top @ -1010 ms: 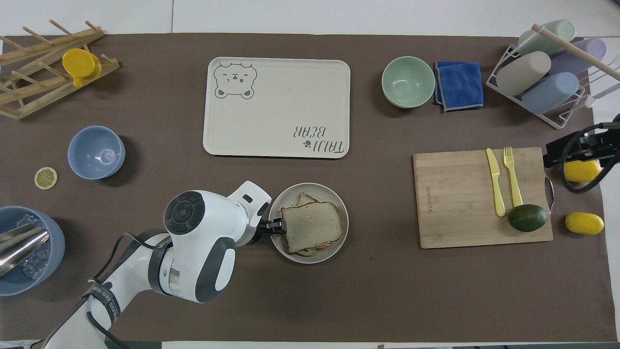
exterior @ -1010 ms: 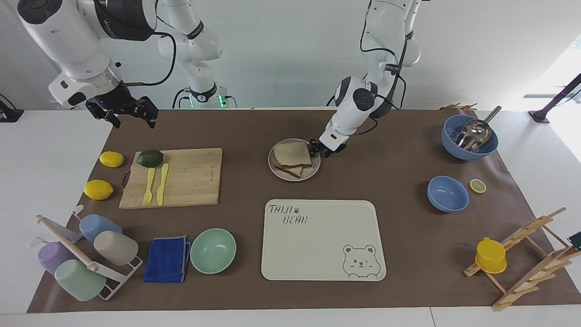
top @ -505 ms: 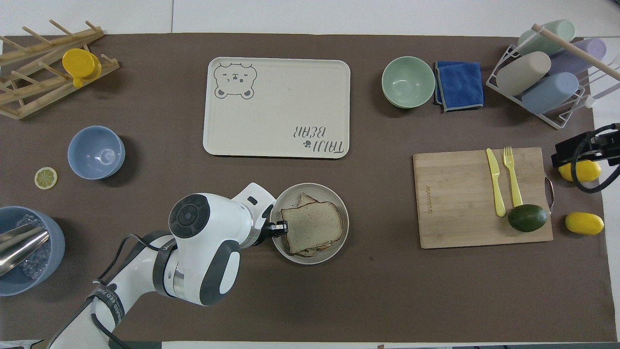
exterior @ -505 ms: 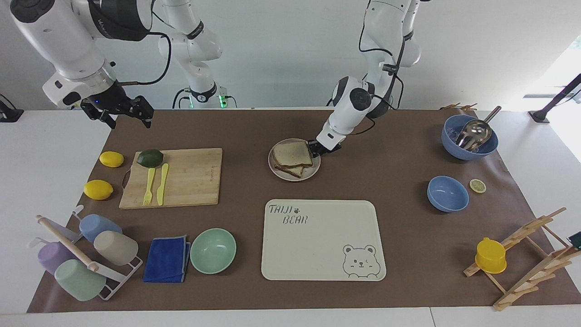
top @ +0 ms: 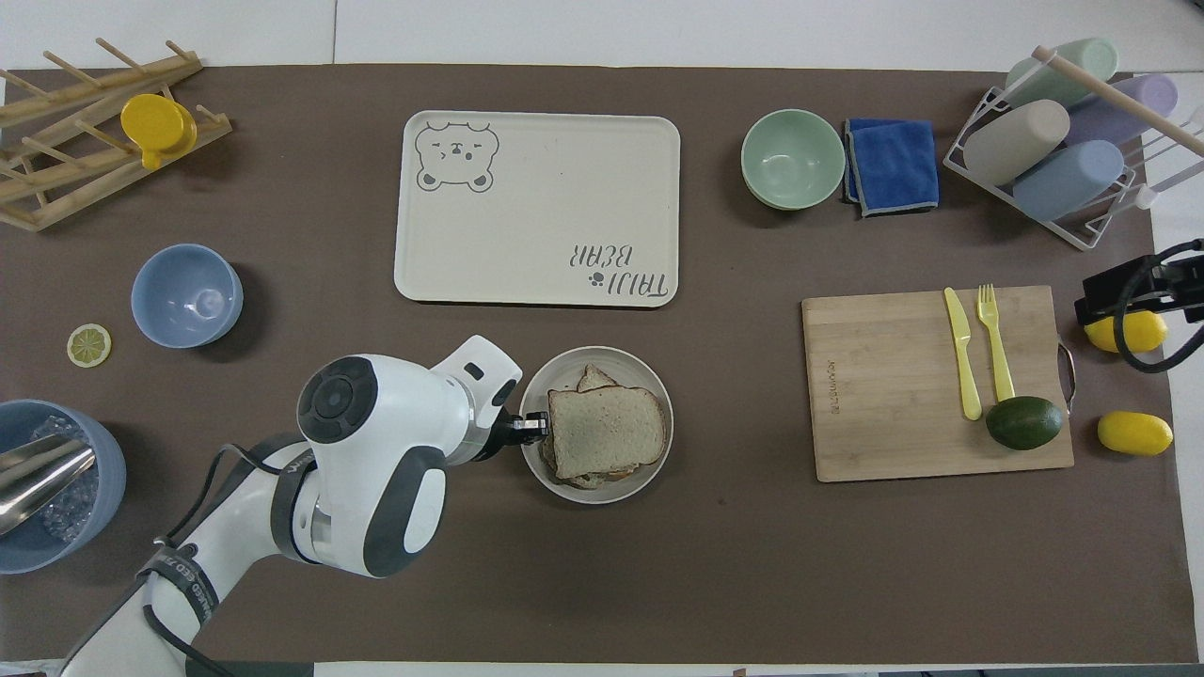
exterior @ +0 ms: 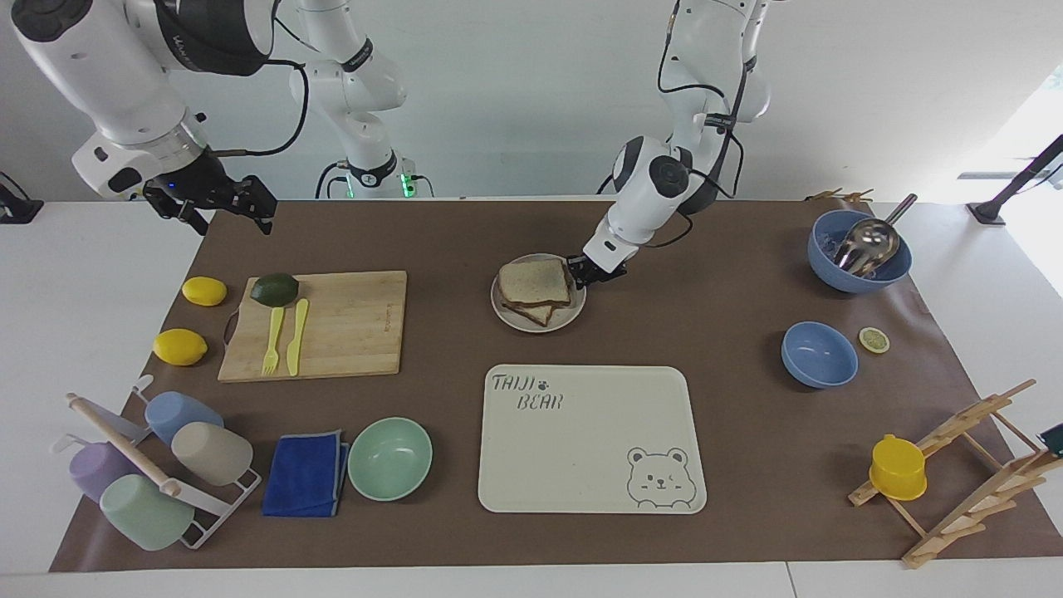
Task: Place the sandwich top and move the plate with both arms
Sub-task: 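Lift the plate and carry it onto the bear-print tray, then lower the plate onto the tray and open the left gripper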
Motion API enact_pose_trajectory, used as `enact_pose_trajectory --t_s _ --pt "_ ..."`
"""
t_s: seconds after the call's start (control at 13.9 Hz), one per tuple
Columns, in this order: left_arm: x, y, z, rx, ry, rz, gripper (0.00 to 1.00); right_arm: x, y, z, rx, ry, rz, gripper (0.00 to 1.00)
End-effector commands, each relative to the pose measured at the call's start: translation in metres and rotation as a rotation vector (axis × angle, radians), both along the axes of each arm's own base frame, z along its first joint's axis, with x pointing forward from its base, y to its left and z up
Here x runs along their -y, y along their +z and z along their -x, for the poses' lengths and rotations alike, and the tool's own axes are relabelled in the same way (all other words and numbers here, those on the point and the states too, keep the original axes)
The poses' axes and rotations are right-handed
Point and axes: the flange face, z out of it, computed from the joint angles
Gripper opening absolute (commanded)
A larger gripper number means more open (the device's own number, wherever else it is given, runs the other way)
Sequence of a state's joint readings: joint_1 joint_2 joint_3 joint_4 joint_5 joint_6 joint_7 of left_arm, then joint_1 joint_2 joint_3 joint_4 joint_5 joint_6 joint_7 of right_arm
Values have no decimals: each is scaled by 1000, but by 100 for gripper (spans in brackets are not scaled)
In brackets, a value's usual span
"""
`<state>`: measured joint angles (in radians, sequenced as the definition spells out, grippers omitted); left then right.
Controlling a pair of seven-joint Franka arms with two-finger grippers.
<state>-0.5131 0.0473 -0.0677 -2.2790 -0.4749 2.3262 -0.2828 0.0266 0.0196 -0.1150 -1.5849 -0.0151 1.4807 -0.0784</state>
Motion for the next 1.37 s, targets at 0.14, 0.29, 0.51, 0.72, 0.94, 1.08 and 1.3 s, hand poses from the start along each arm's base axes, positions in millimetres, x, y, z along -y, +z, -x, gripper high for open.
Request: enact_pose_trajectory --t_s 0.14,0.29,0.51,0.72,0.94,1.08,1.3 --pt "-51 82 -109 13 67 91 0 1 2 6 7 -6 -12 100" --pt "-75 95 -151 42 116 108 0 0 2 6 7 -4 -12 100" --pt "-79 92 -214 60 135 132 0 1 2 6 7 -6 -12 100" --pt "-87 63 -269 85 173 140 0 0 1 6 5 -4 -12 100" --pt "-93 25 -286 105 200 124 0 1 1 6 5 -6 -12 100" --pt "-89 12 -282 111 188 92 0 1 2 6 7 -6 -12 100" --pt "-90 -7 -271 112 186 59 0 1 2 6 7 -6 -12 100"
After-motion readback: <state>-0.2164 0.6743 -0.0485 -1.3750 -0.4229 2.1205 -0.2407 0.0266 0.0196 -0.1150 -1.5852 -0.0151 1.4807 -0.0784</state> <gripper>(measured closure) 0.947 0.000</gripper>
